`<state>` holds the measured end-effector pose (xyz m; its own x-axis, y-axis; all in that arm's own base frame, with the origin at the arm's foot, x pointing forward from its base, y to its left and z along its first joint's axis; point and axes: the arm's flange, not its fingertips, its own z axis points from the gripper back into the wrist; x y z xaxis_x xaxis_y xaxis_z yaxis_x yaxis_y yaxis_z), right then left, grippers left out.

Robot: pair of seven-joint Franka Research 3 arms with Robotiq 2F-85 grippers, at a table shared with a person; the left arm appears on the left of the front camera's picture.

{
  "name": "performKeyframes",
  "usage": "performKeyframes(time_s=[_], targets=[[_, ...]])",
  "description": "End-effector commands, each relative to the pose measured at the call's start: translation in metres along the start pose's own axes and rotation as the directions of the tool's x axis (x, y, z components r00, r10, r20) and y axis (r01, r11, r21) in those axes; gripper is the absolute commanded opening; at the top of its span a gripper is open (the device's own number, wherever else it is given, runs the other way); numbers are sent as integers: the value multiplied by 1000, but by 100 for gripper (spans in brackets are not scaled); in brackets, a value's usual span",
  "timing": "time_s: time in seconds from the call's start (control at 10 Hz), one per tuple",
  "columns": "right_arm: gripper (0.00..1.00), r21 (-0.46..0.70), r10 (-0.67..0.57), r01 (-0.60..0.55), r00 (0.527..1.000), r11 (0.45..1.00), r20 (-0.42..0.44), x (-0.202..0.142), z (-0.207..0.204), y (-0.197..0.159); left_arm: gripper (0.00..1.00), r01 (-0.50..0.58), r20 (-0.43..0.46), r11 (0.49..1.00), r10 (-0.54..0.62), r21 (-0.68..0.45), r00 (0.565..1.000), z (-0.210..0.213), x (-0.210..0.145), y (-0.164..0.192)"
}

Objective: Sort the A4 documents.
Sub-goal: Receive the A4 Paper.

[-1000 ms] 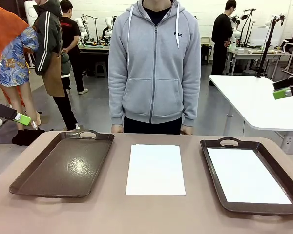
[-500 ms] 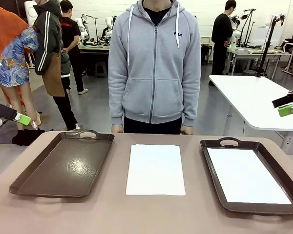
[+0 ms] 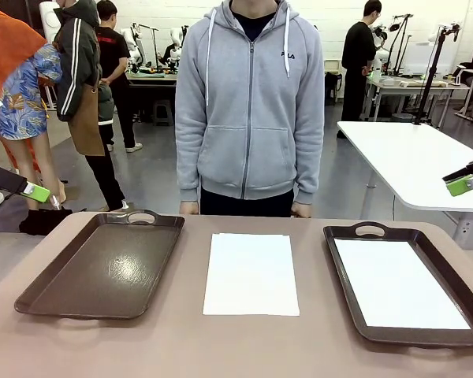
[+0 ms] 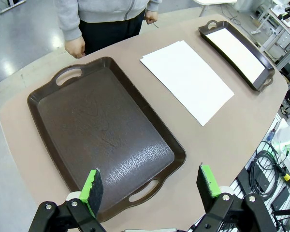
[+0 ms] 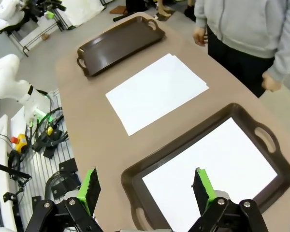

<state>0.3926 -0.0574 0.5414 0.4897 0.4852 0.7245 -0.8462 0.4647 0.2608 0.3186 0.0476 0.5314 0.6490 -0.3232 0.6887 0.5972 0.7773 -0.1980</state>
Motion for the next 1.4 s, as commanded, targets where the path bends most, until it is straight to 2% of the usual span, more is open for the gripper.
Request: performKeyframes(time_s=[0.0, 0.3, 0.5, 1.3], targets=[[100, -25, -57, 56, 998, 998, -18, 5, 0, -3, 100, 9, 10, 1000, -9, -9, 1000, -1, 0, 2], [100, -78, -82, 81, 997, 994, 0, 4, 3, -7, 100, 9, 10, 1000, -9, -9, 1000, -1, 0, 2], [100, -47, -53, 54, 999, 997, 9, 1, 5, -5, 100, 9, 10, 1000, -9, -9, 1000, -1, 0, 2], [100, -47, -53, 54, 999, 997, 9, 1, 5, -5, 100, 9, 10, 1000, -9, -9, 1000, -1, 0, 2]])
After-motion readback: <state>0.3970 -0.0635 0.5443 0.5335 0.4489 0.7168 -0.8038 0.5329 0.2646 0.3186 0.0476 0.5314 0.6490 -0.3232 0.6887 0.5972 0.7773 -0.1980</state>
